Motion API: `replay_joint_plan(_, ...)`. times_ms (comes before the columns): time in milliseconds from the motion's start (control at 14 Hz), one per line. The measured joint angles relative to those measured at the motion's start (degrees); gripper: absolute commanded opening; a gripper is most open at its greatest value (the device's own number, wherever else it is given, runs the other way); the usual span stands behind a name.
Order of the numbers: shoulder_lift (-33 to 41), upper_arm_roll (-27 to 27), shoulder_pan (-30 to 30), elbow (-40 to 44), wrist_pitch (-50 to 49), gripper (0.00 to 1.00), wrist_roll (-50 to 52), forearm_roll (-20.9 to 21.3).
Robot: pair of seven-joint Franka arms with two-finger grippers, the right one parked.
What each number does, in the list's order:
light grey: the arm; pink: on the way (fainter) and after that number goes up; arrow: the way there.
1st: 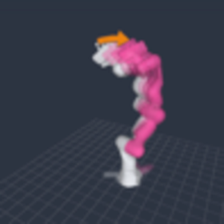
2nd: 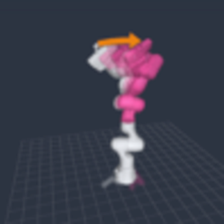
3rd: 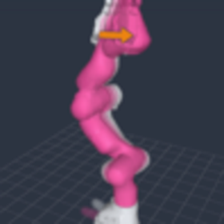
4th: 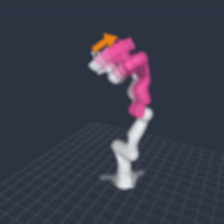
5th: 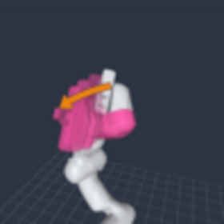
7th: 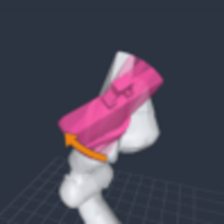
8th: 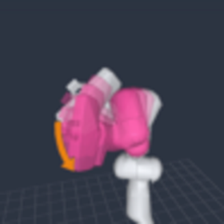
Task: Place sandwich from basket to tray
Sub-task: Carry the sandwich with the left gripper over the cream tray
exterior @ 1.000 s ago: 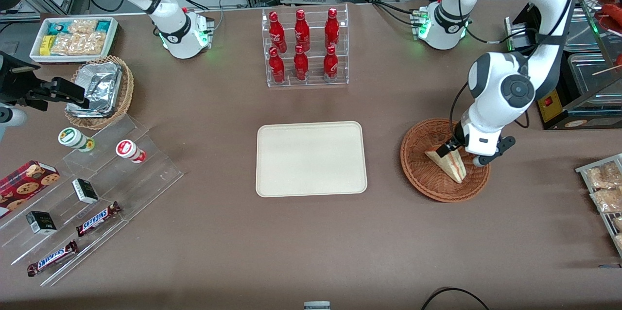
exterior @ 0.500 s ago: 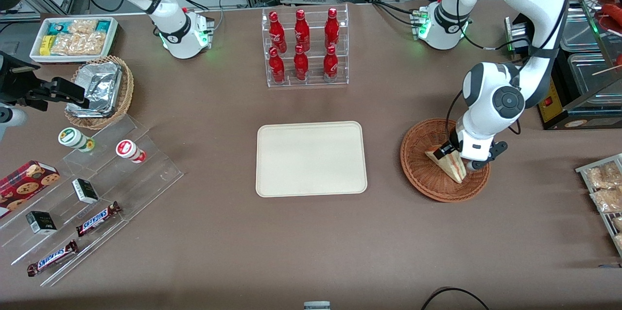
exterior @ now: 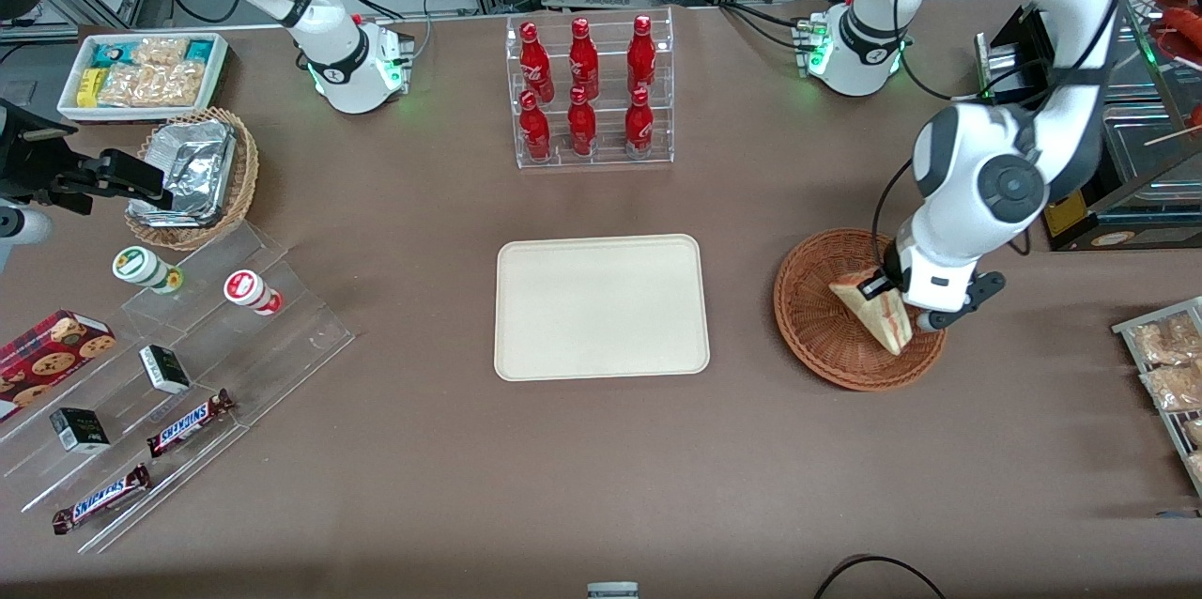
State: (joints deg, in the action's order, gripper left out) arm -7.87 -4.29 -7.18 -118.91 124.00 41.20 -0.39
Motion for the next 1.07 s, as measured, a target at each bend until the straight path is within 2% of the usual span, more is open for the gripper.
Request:
replay_joint_plan(214,1.24,-5.5,-0.86,10.13,-10.3,0.0,3.13,-0.04)
replay_joint_plan(429,-1.95,-10.8,-5.85,16.52,-11.61,0.0,7.39,-0.08)
replay_joint_plan(643,-8.67,-11.67,-14.3,21.55,-9.71,0.0,8.18,-0.06)
replay_joint_plan(857,-16.95,-11.67,-19.79,27.04,-7.46,0.0,8.18,0.21)
replay_joint_plan(1071,-23.85,-11.67,-23.24,29.65,-1.85,0.0,8.1,3.62)
